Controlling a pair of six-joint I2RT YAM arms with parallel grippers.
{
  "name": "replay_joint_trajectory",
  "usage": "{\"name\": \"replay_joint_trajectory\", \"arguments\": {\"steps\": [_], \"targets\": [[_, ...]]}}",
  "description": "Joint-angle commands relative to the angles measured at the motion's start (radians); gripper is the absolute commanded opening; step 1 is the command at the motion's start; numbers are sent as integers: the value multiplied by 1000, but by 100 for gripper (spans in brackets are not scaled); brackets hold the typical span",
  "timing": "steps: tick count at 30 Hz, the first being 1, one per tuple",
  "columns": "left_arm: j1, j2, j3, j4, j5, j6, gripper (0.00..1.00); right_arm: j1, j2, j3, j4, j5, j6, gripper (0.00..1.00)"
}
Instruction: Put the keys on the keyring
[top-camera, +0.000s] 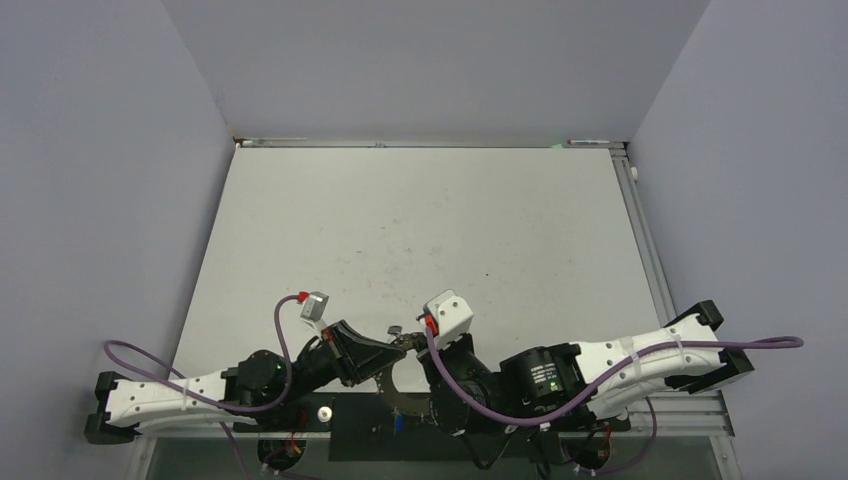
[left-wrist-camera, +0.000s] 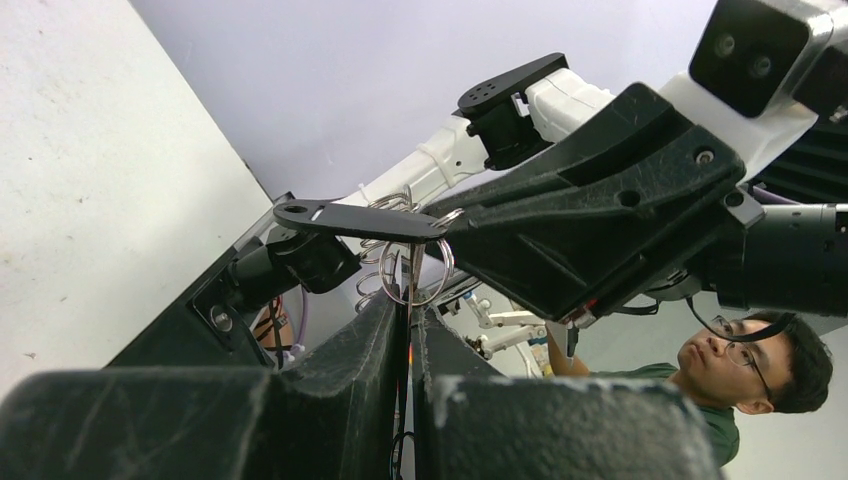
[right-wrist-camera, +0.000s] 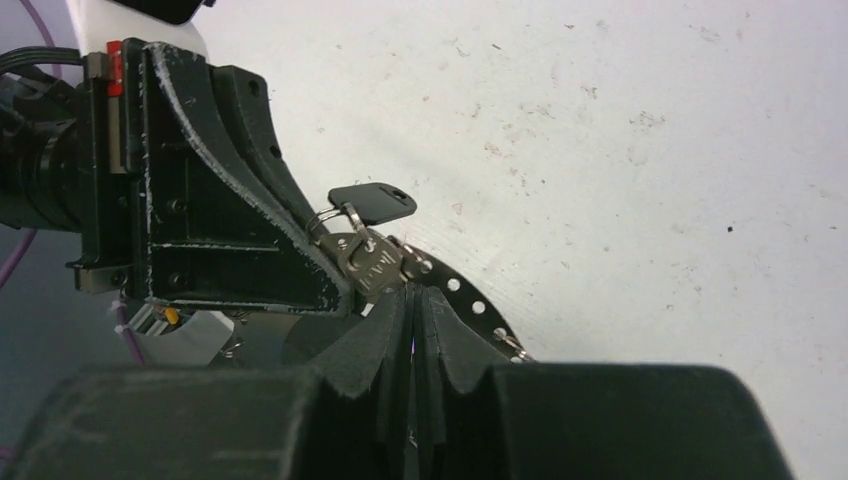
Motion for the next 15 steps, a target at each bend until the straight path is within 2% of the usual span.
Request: {"name": "replay_joint_trajectory", "arguments": {"steps": [1,11,15], "targets": [[-5,7,24,51,23,-3,0,-47,-55,30,25,-2,-59,5],[-5,16,29,51,28,0,0,-102,-85,30,49,-7,-146,5],[-5,21,32,55,28,-4,0,-109,-92,18,84,-64,-196,5]]}}
